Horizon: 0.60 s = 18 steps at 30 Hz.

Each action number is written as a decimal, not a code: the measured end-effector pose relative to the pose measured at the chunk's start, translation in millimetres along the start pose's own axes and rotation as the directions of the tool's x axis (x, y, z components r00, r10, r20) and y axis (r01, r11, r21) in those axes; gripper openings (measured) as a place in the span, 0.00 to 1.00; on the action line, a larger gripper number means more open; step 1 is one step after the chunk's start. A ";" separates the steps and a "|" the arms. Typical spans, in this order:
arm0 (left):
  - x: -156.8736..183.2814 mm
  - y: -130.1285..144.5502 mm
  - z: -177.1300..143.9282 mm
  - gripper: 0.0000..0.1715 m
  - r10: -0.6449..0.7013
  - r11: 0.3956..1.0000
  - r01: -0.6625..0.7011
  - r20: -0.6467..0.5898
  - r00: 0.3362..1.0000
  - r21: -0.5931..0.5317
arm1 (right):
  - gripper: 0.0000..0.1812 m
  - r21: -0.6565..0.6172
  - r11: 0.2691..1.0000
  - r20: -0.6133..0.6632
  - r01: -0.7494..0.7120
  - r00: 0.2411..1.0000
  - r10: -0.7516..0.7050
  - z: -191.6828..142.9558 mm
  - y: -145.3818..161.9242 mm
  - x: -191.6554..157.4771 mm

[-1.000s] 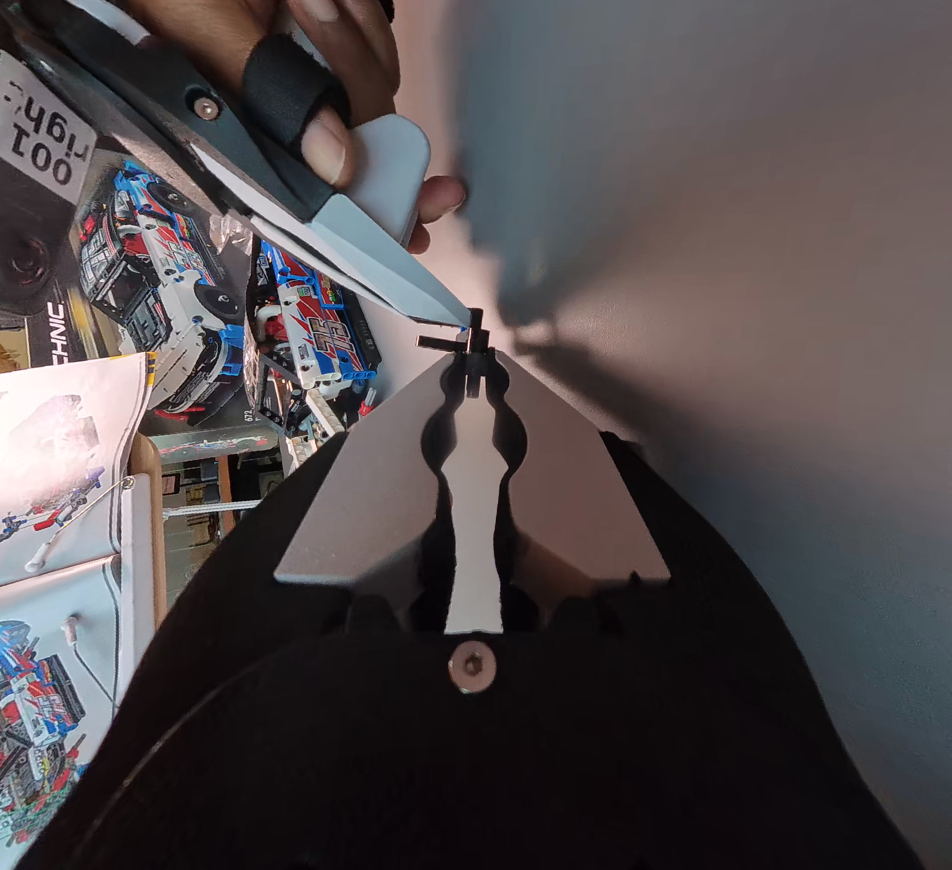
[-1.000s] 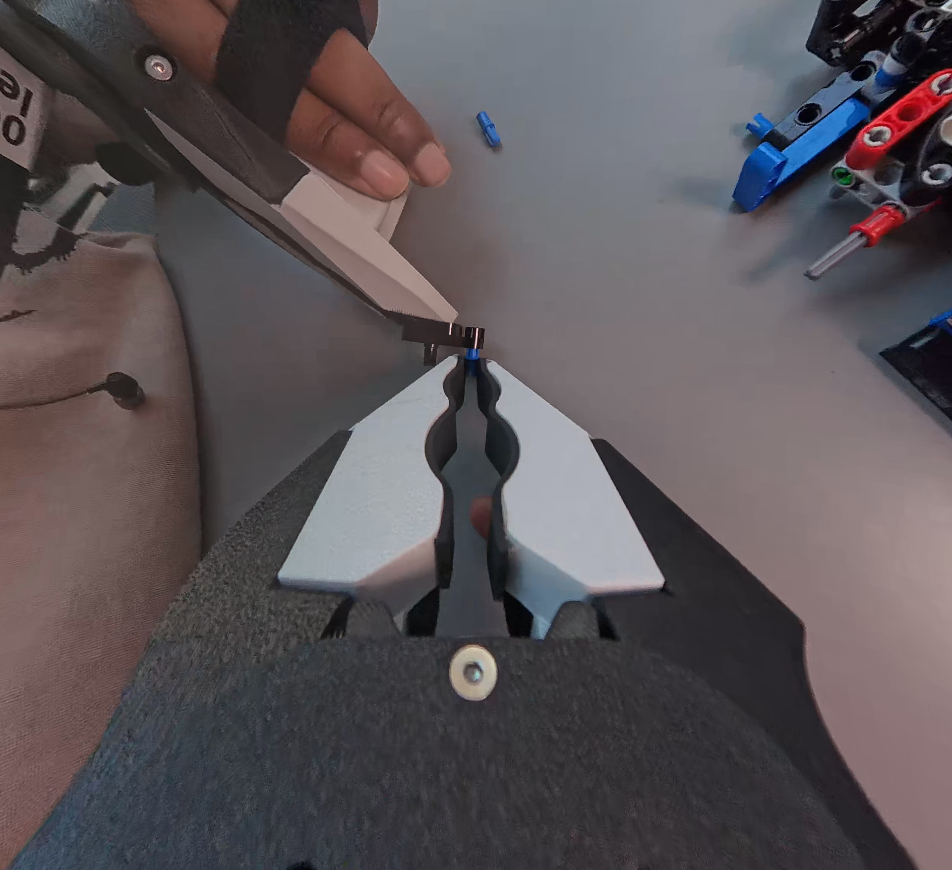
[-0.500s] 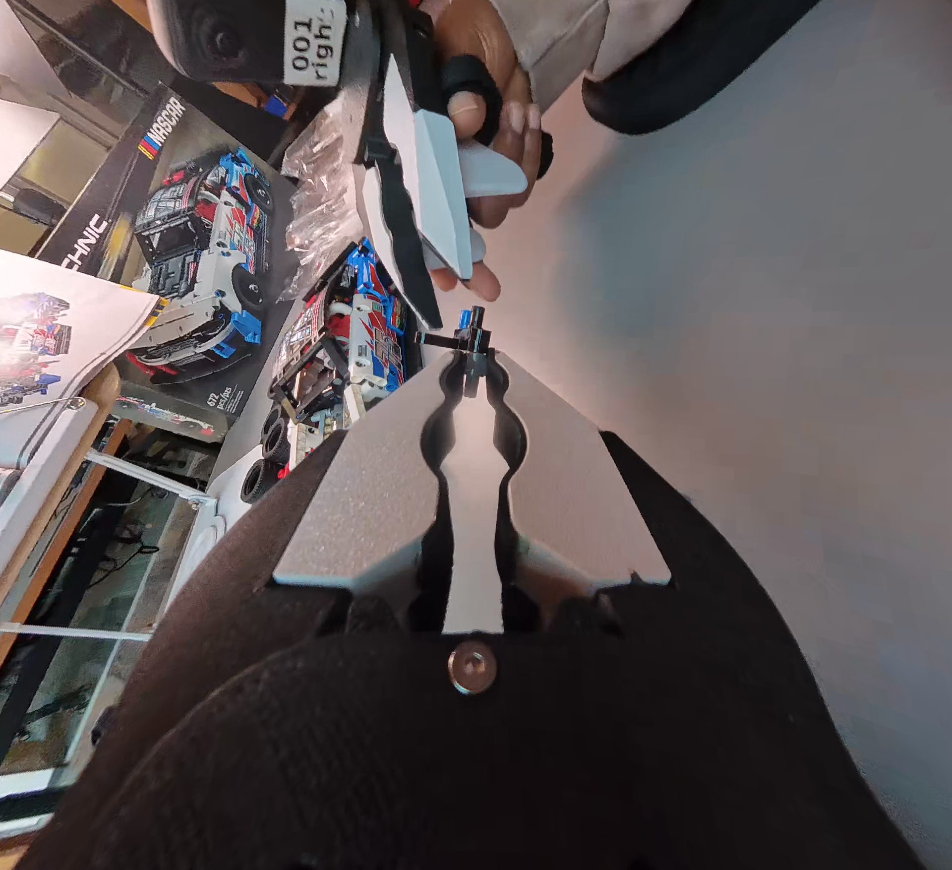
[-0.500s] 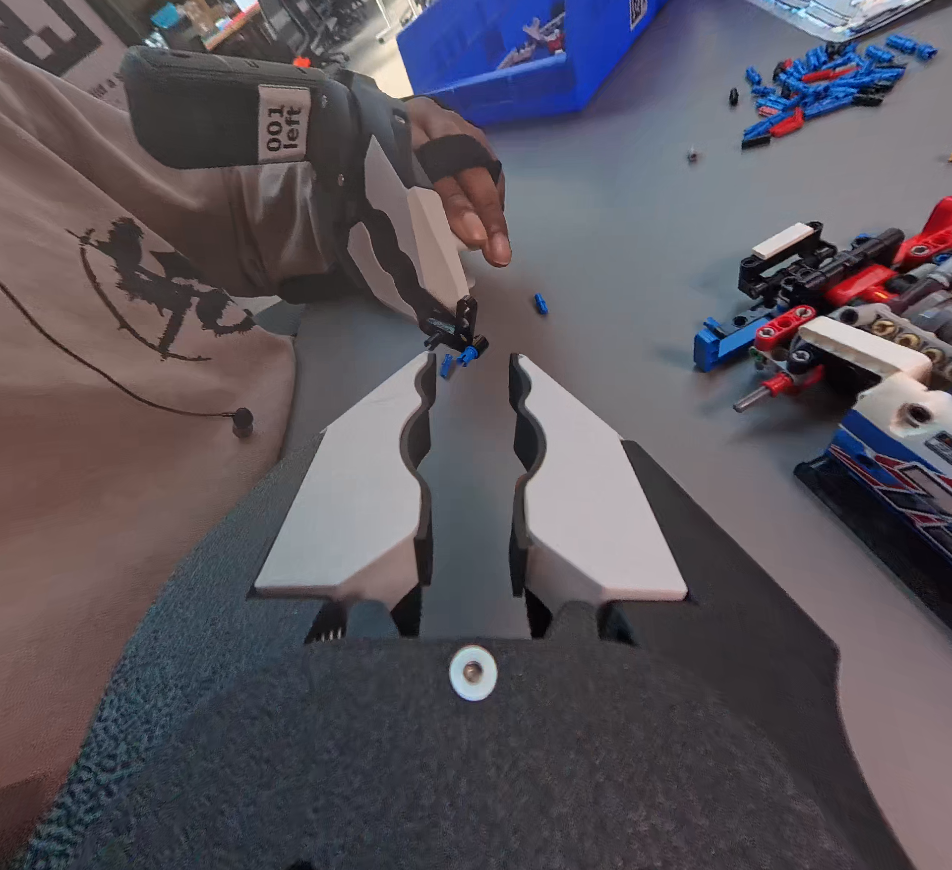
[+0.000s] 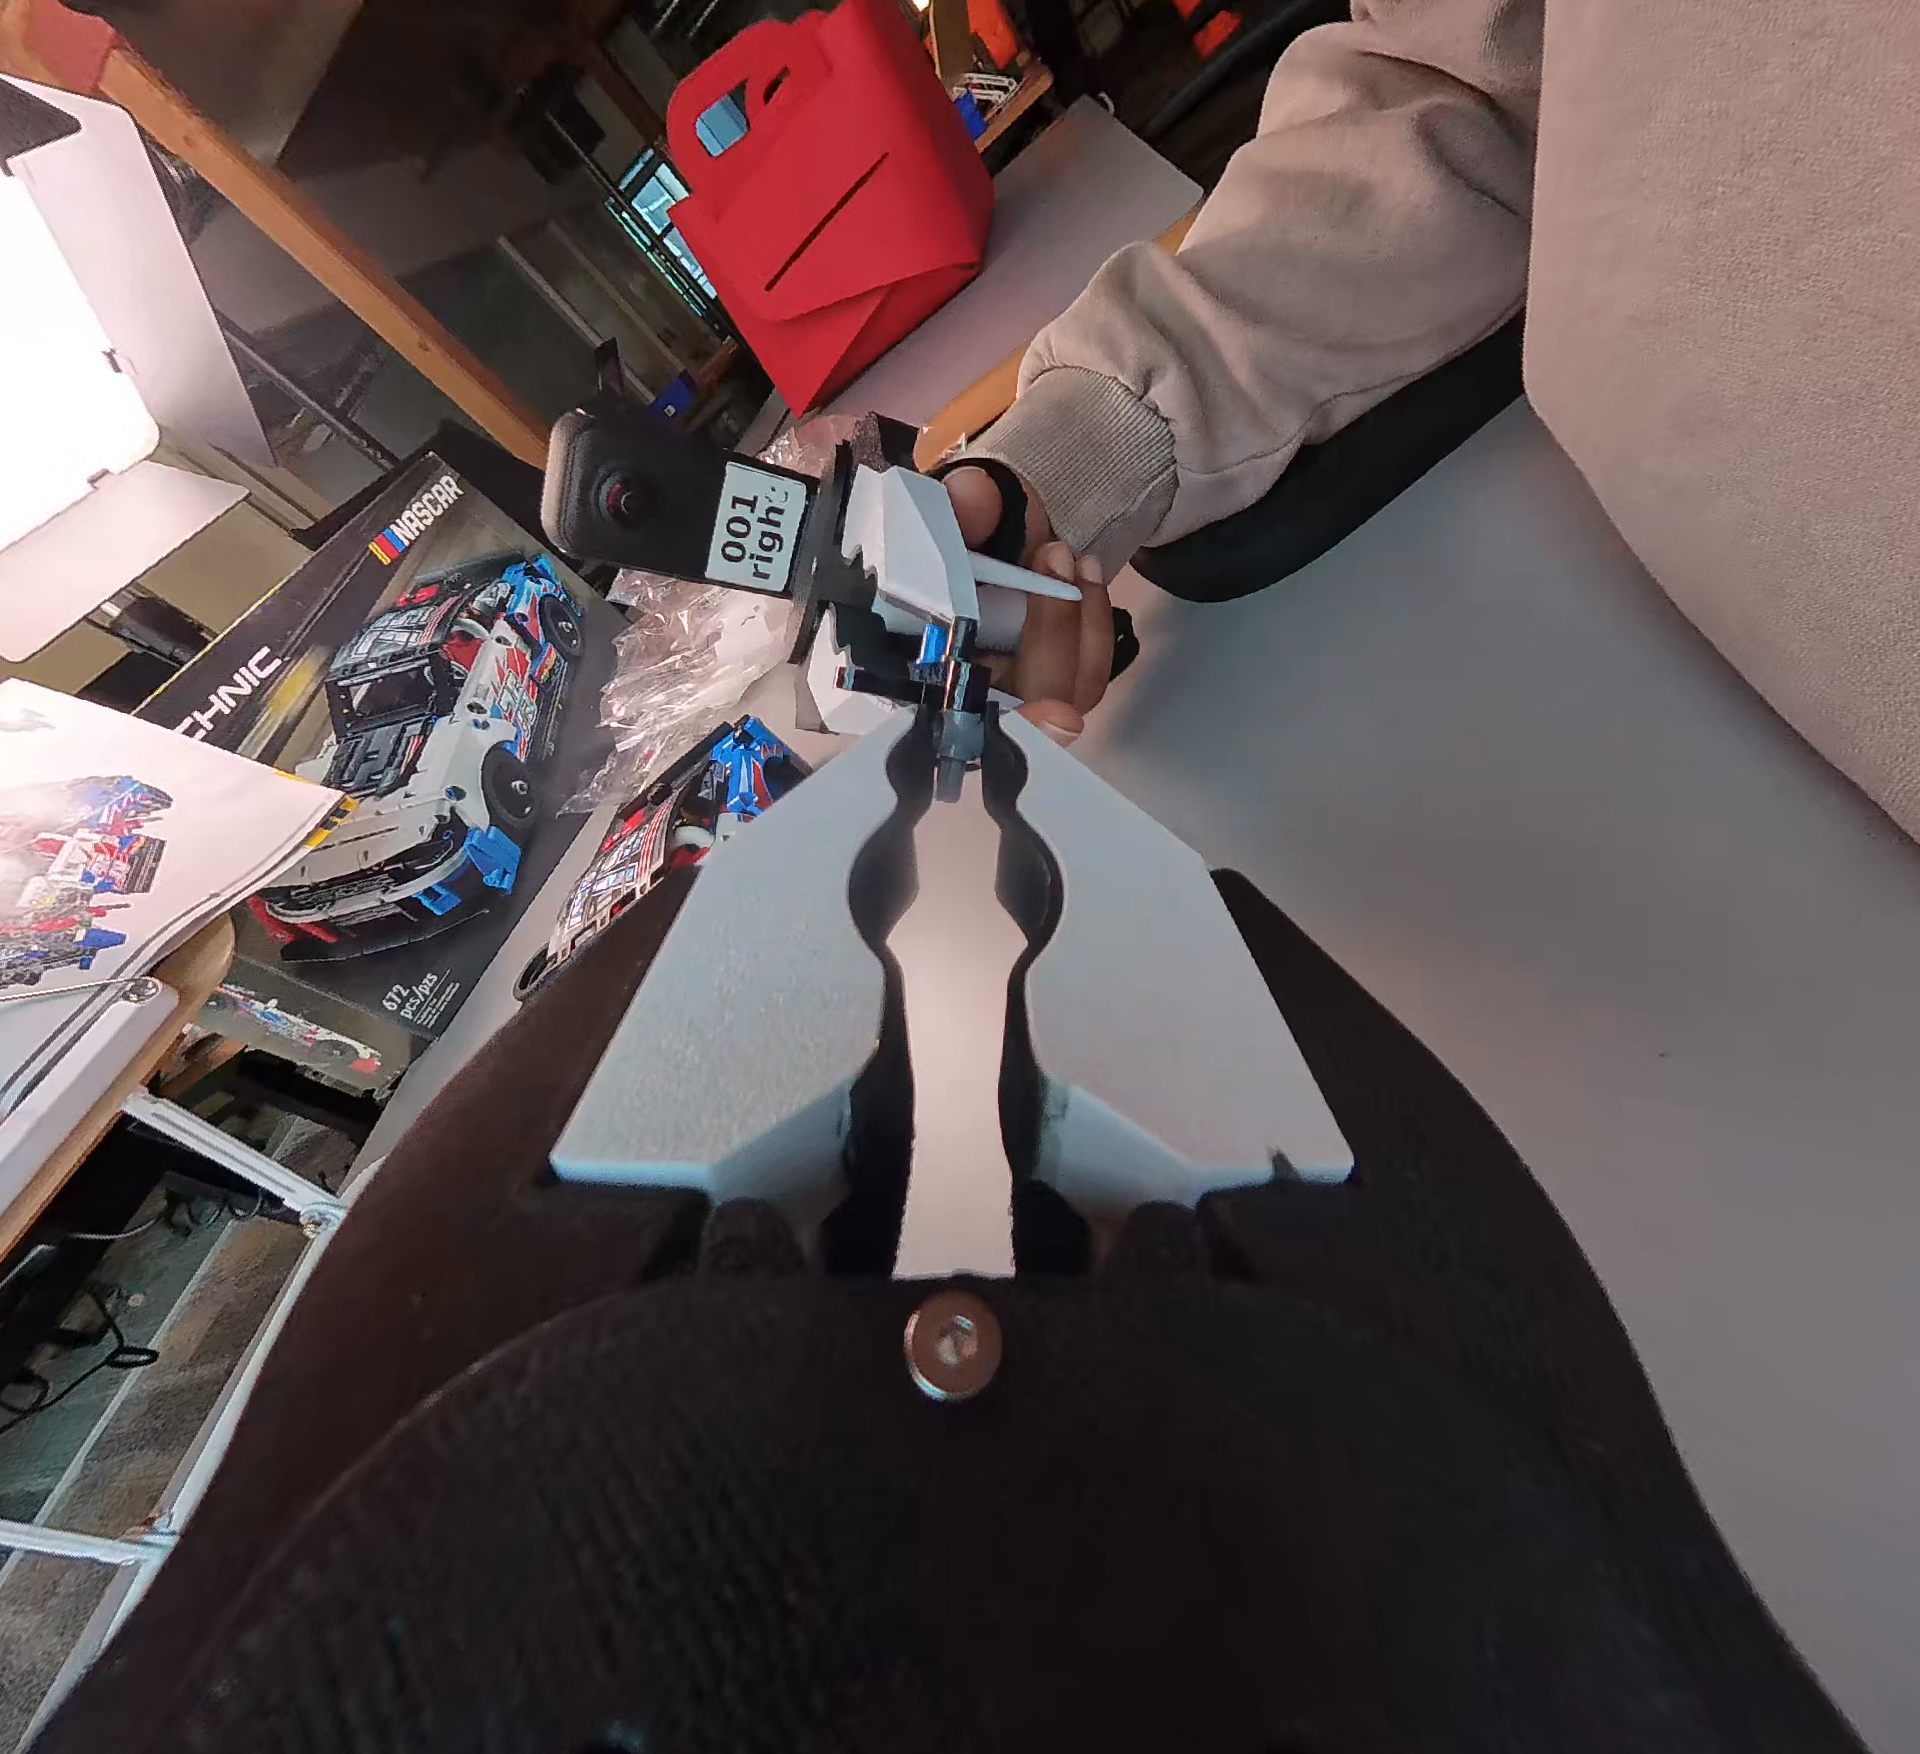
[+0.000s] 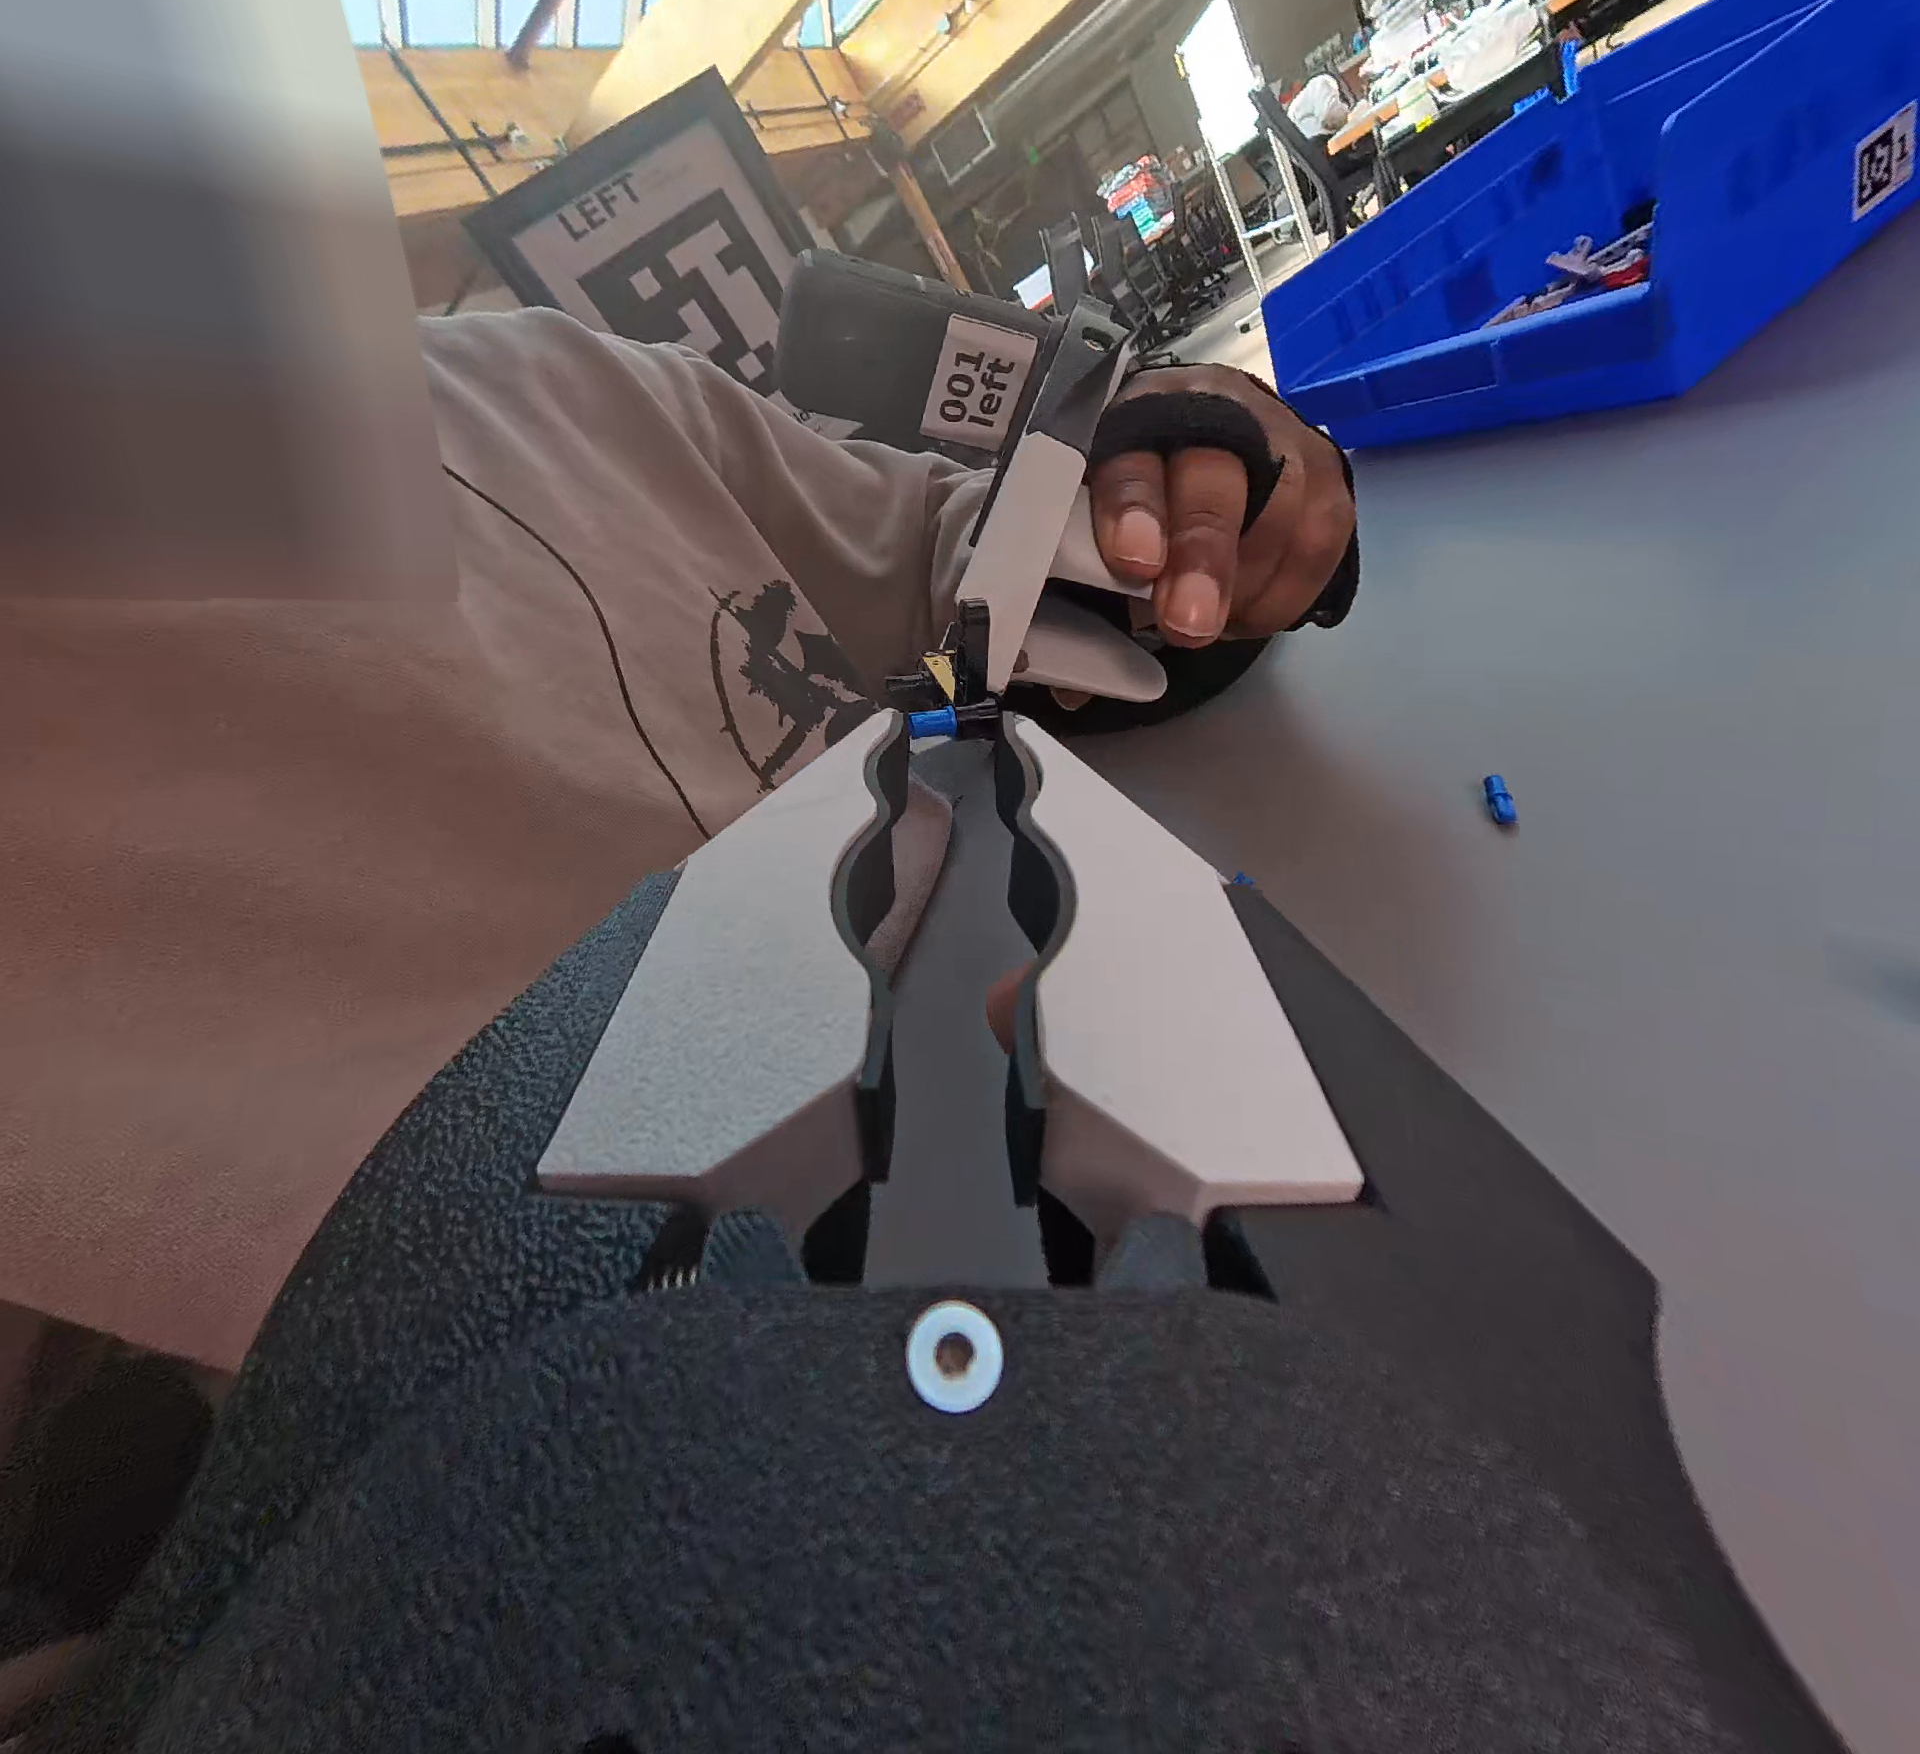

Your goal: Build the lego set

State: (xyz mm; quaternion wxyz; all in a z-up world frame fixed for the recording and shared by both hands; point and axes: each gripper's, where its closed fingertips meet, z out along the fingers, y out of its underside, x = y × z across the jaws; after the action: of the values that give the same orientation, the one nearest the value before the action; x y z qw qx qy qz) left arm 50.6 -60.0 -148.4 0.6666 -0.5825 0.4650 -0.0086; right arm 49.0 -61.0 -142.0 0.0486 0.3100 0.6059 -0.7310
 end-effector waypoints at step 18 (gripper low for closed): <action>-13.5 31.1 -3.2 0.04 -0.019 0.988 0.031 0.079 0.997 -0.154 | 0.07 -0.002 0.998 -0.154 -0.066 0.986 0.065 -3.8 2.4 29.7</action>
State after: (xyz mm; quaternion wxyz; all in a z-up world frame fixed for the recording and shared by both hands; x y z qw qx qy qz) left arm 24.4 -45.0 -164.2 0.6367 -0.6381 0.4310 0.0416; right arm 27.7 -49.1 -159.5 0.0269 0.3852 0.6000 -0.7006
